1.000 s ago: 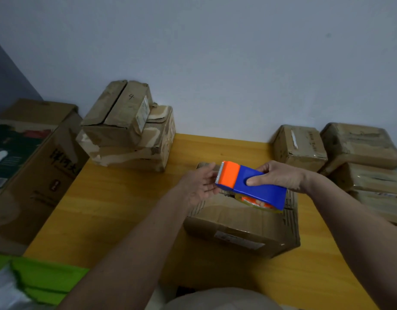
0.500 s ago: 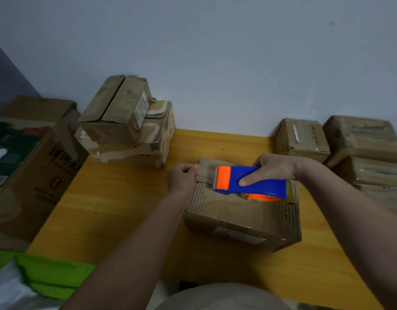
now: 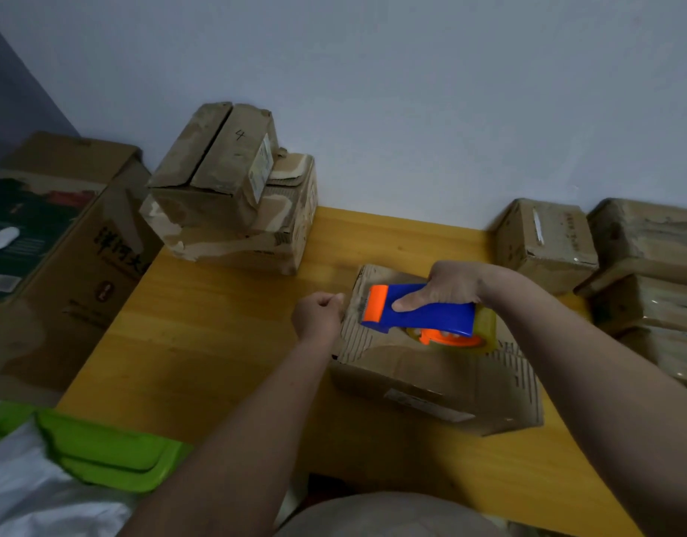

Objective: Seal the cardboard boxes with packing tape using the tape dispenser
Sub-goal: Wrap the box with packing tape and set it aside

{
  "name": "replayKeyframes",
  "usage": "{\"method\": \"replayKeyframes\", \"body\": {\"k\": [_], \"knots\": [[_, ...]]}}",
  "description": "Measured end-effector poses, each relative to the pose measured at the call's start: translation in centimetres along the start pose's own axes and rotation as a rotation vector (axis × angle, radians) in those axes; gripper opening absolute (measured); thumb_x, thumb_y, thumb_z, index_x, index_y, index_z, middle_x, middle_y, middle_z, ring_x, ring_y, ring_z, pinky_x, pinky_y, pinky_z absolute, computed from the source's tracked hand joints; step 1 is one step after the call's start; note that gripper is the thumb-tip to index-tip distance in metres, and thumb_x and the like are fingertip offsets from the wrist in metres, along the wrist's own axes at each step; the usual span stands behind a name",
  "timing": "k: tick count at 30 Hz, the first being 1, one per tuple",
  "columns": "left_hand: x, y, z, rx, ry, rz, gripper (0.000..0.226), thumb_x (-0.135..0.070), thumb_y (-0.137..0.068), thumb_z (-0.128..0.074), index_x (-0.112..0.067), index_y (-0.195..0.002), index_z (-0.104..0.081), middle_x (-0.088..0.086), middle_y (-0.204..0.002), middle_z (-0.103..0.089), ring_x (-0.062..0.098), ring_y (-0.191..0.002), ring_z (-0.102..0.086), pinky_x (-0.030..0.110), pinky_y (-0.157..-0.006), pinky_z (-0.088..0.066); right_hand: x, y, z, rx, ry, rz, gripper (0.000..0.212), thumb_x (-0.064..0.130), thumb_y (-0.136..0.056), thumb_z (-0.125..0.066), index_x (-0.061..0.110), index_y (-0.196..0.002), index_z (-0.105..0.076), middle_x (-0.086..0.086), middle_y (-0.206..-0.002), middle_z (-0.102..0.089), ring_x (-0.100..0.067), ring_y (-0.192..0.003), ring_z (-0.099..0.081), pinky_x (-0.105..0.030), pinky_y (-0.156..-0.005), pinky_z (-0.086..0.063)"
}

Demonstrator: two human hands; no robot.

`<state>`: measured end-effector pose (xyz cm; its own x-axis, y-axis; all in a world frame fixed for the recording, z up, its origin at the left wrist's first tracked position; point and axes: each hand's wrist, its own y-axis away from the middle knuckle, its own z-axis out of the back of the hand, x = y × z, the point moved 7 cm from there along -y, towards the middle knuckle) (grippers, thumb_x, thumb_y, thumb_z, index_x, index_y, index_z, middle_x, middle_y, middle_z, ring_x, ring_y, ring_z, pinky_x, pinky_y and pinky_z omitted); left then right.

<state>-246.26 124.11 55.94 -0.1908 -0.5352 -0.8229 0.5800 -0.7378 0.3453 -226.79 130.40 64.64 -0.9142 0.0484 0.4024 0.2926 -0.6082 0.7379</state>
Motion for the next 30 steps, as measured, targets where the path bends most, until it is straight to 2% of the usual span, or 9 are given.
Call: {"method": "replayKeyframes", "body": {"k": [5, 7, 9, 12, 15, 19, 22, 26, 30], "knots": [[0.9, -0.6, -1.1, 0.067, -0.275, -0.037, 0.031, -0.035, -0.096, -0.057, -0.021, -0.069, -0.064, -0.003, -0.075, -0.062, 0.009, -0.065, -0.053, 0.024, -0.054, -0.035, 0.3, -0.6, -0.4, 0.021, 0.026, -0.012, 0.053, 0.058, -0.068, -0.074, 0.011, -0.091, -0.062, -0.008, -0.087, -0.070, -0.024, -0.080, -0.067, -0.032, -0.072, -0.053], [1.3, -0.6, -0.9, 0.051, -0.271, 0.044, 0.024, -0.039, -0.093, -0.059, -0.020, -0.104, -0.068, 0.002, -0.111, -0.061, 0.013, -0.090, -0.055, 0.025, -0.067, -0.039, 0.4, -0.7, -0.3, 0.018, 0.035, -0.018, 0.053, 0.058, -0.068, -0.074, 0.012, -0.090, -0.062, -0.007, -0.084, -0.070, -0.023, -0.079, -0.067, -0.030, -0.069, -0.053], [1.2, -0.3, -0.3, -0.016, -0.188, 0.020, 0.038, -0.029, -0.092, -0.063, -0.017, -0.127, -0.058, 0.002, -0.123, -0.059, 0.013, -0.104, -0.057, 0.018, -0.071, -0.038, 0.4, -0.8, -0.3, 0.015, 0.040, -0.023, 0.053, 0.059, -0.067, -0.074, 0.012, -0.088, -0.063, -0.007, -0.083, -0.070, -0.022, -0.076, -0.067, -0.029, -0.067, -0.053], [0.3, 2.0, 0.1, -0.060, -0.149, -0.257, 0.030, -0.021, -0.098, -0.052, -0.016, -0.126, -0.061, -0.003, -0.105, -0.069, -0.001, -0.086, -0.059, 0.007, -0.060, -0.039, 0.4, -0.9, -0.3, 0.021, 0.046, -0.029, 0.054, 0.060, -0.067, -0.074, 0.012, -0.088, -0.063, -0.007, -0.082, -0.070, -0.022, -0.074, -0.067, -0.028, -0.064, -0.052], [1.4, 4.2, -1.2, 0.128, -0.202, -0.353, 0.042, -0.037, -0.103, -0.031, -0.022, -0.138, -0.048, -0.012, -0.083, -0.061, -0.005, -0.067, -0.048, 0.010, -0.057, -0.040, 0.4, -1.0, -0.2, 0.018, 0.051, -0.020, 0.053, 0.060, -0.068, -0.073, 0.012, -0.087, -0.063, -0.006, -0.080, -0.071, -0.021, -0.073, -0.067, -0.028, -0.065, -0.052], [2.5, 4.1, -2.2, 0.494, -0.229, -0.216, 0.058, -0.058, -0.099, -0.014, -0.028, -0.134, -0.048, 0.001, -0.123, -0.060, 0.007, -0.104, -0.053, 0.031, -0.090, -0.042, 0.4, -0.9, -0.2, 0.037, 0.041, -0.017, 0.056, 0.060, -0.066, -0.074, 0.008, -0.088, -0.066, -0.009, -0.080, -0.073, -0.022, -0.070, -0.068, -0.033, -0.073, -0.056], [1.3, 2.4, -1.4, 0.440, -0.194, -0.122, 0.061, -0.058, -0.099, -0.011, -0.029, -0.147, -0.034, 0.001, -0.152, -0.037, 0.020, -0.138, -0.034, 0.038, -0.109, -0.027, 0.2, -0.7, -0.1, 0.052, 0.022, -0.021, 0.055, 0.059, -0.065, -0.075, 0.008, -0.086, -0.066, -0.007, -0.072, -0.073, -0.019, -0.062, -0.068, -0.029, -0.064, -0.056], [0.1, 2.0, -3.6, 0.495, -0.144, 0.002, 0.059, -0.054, -0.101, -0.013, -0.024, -0.149, -0.031, 0.006, -0.150, -0.038, 0.025, -0.138, -0.034, 0.034, -0.099, -0.030, 0.2, -0.4, -0.1, 0.048, 0.035, -0.016, 0.055, 0.058, -0.065, -0.075, 0.008, -0.086, -0.066, -0.006, -0.072, -0.073, -0.019, -0.062, -0.068, -0.029, -0.065, -0.055], [0.7, 1.2, -4.6, 0.479, -0.156, 0.020, 0.052, -0.052, -0.102, -0.017, -0.036, -0.151, -0.020, 0.004, -0.154, -0.033, 0.028, -0.140, -0.030, 0.042, -0.112, -0.026, -0.2, -0.1, -0.2, 0.083, 0.012, -0.013, 0.053, 0.055, -0.068, -0.074, 0.007, -0.089, -0.065, -0.008, -0.075, -0.072, -0.021, -0.065, -0.067, -0.031, -0.067, -0.055]]}}
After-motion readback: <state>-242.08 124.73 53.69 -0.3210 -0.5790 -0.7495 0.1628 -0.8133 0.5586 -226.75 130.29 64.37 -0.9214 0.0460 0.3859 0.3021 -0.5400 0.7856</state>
